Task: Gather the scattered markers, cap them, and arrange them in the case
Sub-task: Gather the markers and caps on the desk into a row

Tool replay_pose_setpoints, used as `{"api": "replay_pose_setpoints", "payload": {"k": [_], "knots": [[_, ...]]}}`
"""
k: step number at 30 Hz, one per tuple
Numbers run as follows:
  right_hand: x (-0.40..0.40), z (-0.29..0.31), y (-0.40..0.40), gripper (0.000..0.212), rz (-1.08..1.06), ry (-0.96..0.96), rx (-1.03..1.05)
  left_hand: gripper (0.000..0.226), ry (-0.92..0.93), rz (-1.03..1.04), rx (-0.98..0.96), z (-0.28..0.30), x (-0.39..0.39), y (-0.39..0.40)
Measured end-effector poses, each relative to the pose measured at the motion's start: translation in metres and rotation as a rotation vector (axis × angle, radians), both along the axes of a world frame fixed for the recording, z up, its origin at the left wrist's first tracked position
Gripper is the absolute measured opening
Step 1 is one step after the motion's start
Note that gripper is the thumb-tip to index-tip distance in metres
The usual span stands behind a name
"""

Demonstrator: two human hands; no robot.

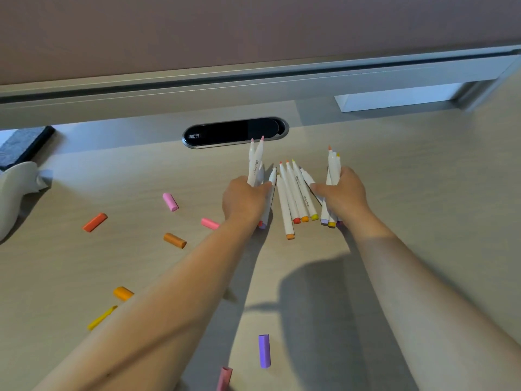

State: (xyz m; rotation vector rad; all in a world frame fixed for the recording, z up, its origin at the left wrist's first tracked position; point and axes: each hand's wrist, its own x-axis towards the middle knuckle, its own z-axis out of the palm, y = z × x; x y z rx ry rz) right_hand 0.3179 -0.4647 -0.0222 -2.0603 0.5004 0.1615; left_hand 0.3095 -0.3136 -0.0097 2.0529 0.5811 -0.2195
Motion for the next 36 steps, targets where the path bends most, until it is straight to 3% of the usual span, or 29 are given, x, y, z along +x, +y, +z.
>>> {"api": "replay_pose_setpoints", "payload": {"k": [2, 7, 11, 14, 19, 24, 28, 33, 36], "knots": [[-0.001, 0.001, 0.001, 0.033, 0.0, -0.009, -0.001, 0.017, -0.022, -0.001, 0.035, -0.002, 0.001, 0.003], [-0.004, -0.003, -0.001, 0.05, -0.003, -0.042, -0.049, 0.034, -0.048, 0.06, 0.036, -0.004, -0.002, 0.005], [-0.005, -0.007, -0.004, 0.052, 0.016, -0.069, -0.247, 0.054, -0.067, 0.103, 0.097, -0.007, -0.004, 0.005], [-0.01, -0.004, -0.004, 0.049, 0.056, -0.02, -0.412, 0.054, -0.043, 0.059, 0.229, -0.005, -0.008, 0.005], [-0.026, 0.006, 0.007, 0.045, 0.189, -0.063, -0.551, 0.05, -0.147, -0.27, 0.393, 0.002, -0.026, 0.025], [-0.056, 0.022, 0.04, 0.034, 0.356, -0.188, -0.64, 0.063, -0.153, -0.63, 0.601, 0.011, -0.051, 0.082], [-0.083, 0.026, 0.077, 0.021, 0.474, -0.237, -0.691, 0.067, -0.101, -0.805, 0.738, 0.015, -0.071, 0.134], [-0.095, 0.021, 0.122, 0.039, 0.655, -0.248, -0.745, 0.068, -0.083, -0.973, 0.891, 0.012, -0.086, 0.178], [-0.089, 0.016, 0.141, 0.031, 0.697, -0.299, -0.728, 0.063, -0.13, -1.014, 0.932, 0.006, -0.082, 0.188]]}}
